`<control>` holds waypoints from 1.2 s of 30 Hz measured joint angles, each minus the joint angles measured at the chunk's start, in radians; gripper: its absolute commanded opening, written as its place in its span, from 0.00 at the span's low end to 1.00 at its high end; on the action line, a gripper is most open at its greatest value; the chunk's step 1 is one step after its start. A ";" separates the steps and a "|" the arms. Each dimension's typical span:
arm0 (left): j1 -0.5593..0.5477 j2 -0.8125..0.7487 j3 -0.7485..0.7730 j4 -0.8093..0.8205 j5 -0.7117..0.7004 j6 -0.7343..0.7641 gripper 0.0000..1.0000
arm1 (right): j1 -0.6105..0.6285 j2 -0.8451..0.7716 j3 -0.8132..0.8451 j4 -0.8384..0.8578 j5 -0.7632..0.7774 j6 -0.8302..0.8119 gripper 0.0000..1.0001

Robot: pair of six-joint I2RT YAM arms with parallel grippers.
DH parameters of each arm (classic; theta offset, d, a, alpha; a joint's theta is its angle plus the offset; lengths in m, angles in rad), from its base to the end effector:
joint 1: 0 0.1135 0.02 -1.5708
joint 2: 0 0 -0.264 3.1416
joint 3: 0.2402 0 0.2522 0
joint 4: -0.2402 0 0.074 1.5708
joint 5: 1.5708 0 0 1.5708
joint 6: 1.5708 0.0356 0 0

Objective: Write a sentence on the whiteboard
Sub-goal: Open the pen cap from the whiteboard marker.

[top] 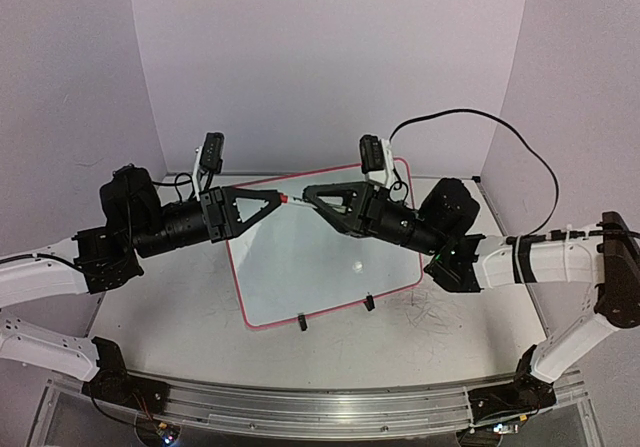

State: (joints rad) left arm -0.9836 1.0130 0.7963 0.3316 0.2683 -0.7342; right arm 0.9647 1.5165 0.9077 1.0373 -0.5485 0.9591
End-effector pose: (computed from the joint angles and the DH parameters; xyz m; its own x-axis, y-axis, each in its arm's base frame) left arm 0.1251 -0.2050 0.3558 -0.5884 -0.2819 -0.7578 0.7468 0.1699 -0.6430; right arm 0.1761 0.2866 0.3296 -0.6594 0.2750 -0.6997 -0.7517 -0.2243 0.6202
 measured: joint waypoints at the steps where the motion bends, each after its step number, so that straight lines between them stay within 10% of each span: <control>1: 0.000 0.000 0.000 0.001 0.002 0.000 0.00 | 0.000 0.008 0.015 -0.008 -0.017 0.000 0.28; 28: -0.001 -0.014 0.001 0.008 0.020 -0.004 0.00 | -0.007 0.044 0.015 0.056 -0.105 0.037 0.00; 36: 0.006 -0.047 0.046 -0.251 -0.137 0.030 0.00 | -0.122 -0.110 -0.265 0.111 -0.058 0.048 0.00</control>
State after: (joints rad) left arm -0.9777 0.9659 0.8420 0.0811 0.1316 -0.7043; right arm 0.8426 1.4062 0.6423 1.1478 -0.6064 1.0072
